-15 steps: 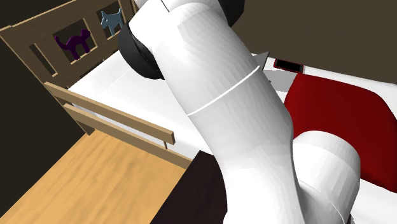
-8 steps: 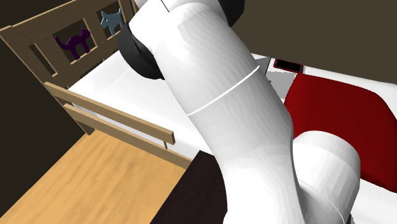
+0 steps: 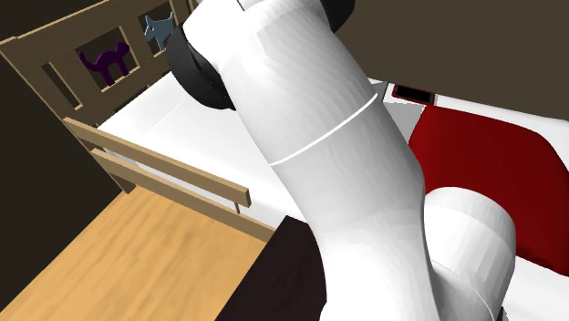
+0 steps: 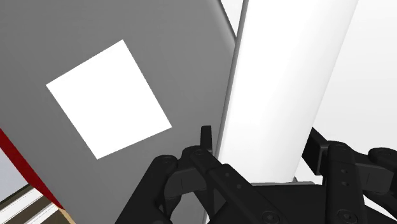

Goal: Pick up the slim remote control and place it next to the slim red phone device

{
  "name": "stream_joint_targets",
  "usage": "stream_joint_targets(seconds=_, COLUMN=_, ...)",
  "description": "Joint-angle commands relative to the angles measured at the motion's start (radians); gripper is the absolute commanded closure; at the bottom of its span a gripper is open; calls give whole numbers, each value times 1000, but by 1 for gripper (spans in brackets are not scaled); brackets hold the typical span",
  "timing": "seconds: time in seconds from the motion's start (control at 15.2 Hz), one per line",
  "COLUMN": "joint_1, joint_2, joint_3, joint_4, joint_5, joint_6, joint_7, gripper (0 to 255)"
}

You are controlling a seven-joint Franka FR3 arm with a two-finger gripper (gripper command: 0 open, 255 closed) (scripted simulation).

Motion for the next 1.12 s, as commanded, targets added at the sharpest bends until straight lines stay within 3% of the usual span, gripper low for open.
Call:
stream_joint_targets(seconds=0.0, joint_1=5, joint_2=-15, joint_3=-7, joint_4=-1, joint_5=-6, joint_6=-14, joint_7=-3, gripper=255)
stream_joint_targets(seconds=1.06, joint_1=29, joint_2=-119, joint_3=-56, joint_4=48, joint_5=-56, joint_6=-153, joint_7=-27, gripper=255)
